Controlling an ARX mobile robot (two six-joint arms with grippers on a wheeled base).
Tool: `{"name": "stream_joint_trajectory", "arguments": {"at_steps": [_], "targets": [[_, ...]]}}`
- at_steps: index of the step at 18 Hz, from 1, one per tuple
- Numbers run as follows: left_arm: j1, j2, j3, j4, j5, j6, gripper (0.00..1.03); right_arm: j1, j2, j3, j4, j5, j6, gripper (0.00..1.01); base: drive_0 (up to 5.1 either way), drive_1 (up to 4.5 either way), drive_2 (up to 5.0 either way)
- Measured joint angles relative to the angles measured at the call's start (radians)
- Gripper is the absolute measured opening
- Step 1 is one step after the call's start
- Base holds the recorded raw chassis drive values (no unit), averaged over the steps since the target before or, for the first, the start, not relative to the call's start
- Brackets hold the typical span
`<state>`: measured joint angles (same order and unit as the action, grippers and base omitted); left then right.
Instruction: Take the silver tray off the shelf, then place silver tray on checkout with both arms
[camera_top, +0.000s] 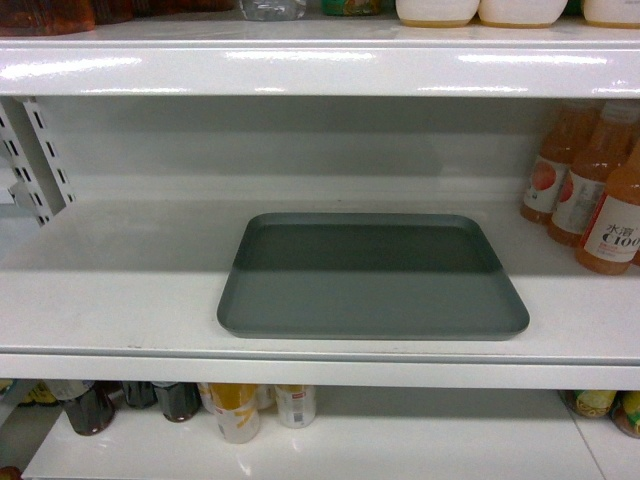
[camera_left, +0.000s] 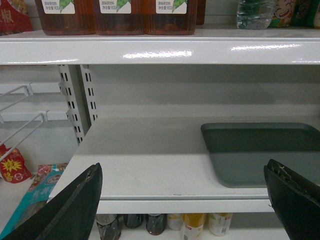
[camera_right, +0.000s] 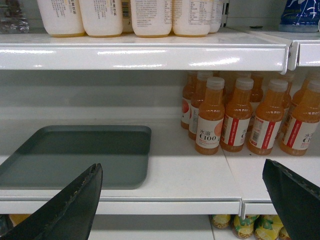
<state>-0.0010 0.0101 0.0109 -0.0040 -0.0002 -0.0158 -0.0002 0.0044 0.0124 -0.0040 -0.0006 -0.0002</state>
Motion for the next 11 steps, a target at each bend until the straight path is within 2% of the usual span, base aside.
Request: {"name": "stream_joint_trajectory", "arguments": {"at_steps": [11], "targets": [[0.000, 0.000, 0.000, 0.000, 0.000, 0.000, 0.98, 0.000, 0.000, 0.000, 0.000, 0.000, 0.000, 0.98, 0.0, 0.00, 0.0]]}}
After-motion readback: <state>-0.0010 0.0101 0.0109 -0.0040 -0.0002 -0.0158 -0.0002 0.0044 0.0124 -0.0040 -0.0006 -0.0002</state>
